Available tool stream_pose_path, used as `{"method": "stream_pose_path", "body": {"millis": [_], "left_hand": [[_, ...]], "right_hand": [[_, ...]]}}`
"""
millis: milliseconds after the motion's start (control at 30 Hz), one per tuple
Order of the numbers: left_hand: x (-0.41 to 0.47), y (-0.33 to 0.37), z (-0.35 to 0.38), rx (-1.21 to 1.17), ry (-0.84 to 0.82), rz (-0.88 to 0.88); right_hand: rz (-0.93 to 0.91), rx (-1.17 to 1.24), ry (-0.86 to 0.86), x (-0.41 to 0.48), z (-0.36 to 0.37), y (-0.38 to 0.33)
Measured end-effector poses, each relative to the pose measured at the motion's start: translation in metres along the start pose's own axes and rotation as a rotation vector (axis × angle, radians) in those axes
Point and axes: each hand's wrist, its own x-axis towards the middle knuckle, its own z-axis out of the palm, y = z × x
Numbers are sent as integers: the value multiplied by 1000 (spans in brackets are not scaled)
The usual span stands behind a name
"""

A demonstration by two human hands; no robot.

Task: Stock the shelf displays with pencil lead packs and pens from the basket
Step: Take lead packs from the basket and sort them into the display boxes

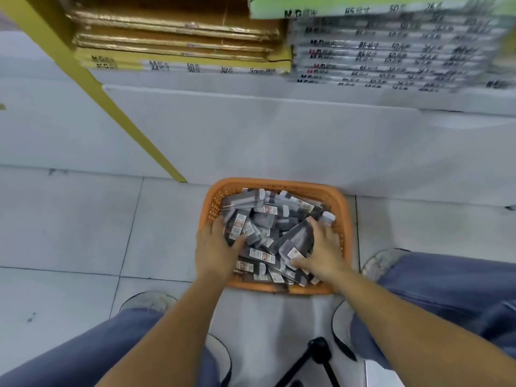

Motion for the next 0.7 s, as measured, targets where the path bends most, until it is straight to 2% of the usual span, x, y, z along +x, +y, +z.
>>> {"method": "stream_pose_path", "body": {"millis": [100, 200, 400, 567, 700], "left_hand": [[12, 8, 10, 100, -27, 24], [22, 15, 16, 104, -36, -23], [33, 25, 21, 231, -59, -103], [41, 28, 17, -21, -91, -190], [40, 22, 12, -87, -125, -180]], "right_hand": [[40, 53, 10, 9, 2, 2], [65, 49, -14, 17, 1, 2], [20, 51, 8, 17, 6, -1], [65, 226, -61, 21, 2, -12], [70, 220, -142, 26, -2, -21]]}}
